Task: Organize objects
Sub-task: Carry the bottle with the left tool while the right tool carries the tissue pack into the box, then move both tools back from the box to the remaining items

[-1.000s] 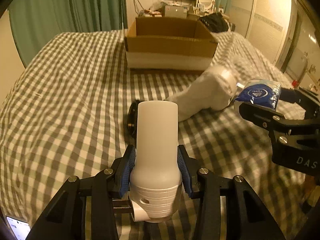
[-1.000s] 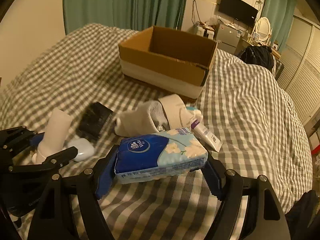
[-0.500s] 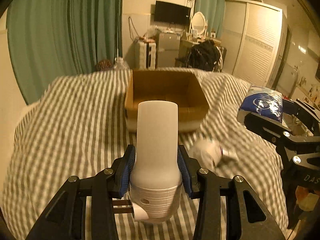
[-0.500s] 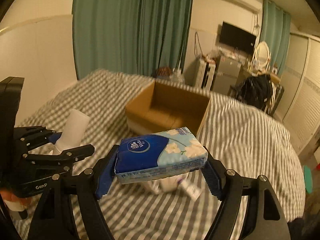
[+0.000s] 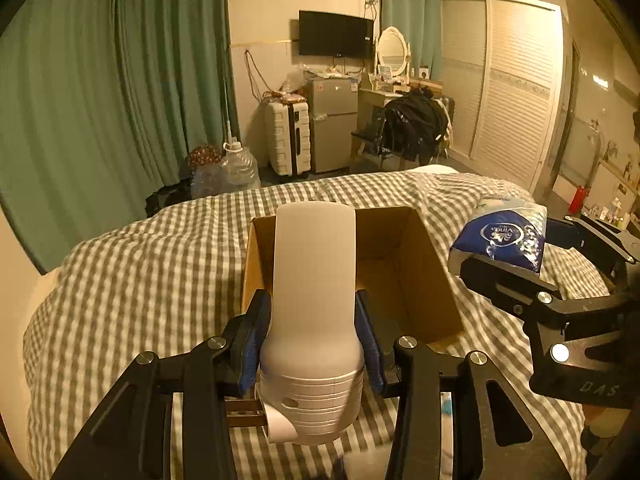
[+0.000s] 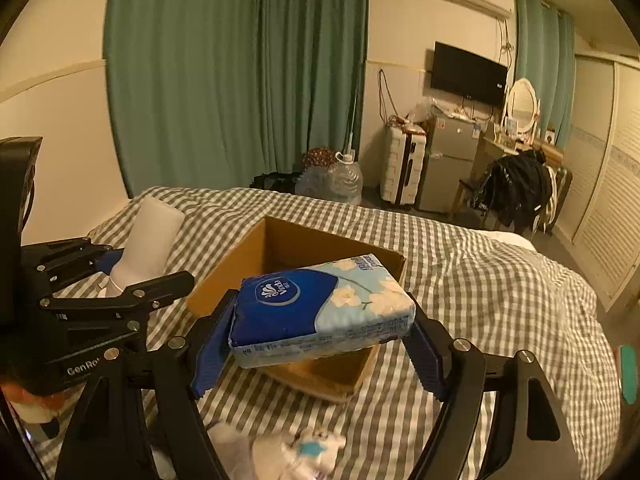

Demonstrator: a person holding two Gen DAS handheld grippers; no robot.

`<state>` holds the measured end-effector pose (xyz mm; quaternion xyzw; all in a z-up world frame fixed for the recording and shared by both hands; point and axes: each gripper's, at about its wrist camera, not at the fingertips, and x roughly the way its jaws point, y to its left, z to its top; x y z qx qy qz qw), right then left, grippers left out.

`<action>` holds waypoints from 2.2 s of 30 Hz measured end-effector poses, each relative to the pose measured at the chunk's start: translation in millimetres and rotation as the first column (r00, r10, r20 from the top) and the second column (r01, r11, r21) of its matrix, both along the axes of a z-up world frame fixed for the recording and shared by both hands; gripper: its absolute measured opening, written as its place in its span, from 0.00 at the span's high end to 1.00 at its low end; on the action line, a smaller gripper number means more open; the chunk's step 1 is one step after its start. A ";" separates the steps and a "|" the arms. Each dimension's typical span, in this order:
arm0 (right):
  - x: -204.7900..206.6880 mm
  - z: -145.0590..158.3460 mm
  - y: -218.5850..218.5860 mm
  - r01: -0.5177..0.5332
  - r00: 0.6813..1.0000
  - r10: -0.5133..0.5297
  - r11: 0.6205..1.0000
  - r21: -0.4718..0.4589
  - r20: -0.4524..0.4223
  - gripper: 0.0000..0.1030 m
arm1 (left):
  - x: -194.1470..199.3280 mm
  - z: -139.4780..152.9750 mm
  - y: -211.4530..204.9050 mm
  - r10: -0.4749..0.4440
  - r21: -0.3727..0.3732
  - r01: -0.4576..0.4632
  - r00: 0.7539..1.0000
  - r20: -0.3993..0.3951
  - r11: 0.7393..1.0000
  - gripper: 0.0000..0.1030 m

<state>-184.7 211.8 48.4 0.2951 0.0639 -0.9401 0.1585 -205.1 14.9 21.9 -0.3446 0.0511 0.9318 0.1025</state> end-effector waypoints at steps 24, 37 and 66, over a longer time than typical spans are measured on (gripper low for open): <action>-117.5 -74.7 6.6 0.031 0.992 -0.025 0.998 -0.047 0.124 0.22 | -64.9 -78.8 7.0 -0.052 0.030 0.048 0.990 0.134 0.998 0.39; -42.5 8.3 14.0 0.054 0.999 -0.054 0.999 -0.002 0.001 0.13 | 14.2 4.4 -11.5 -0.016 0.008 0.016 1.000 0.024 1.000 0.16; 105.1 -77.1 24.2 0.081 0.986 -0.087 0.996 0.043 0.141 0.13 | 151.6 -104.9 -46.0 0.197 -0.055 -0.192 0.973 0.119 0.980 0.05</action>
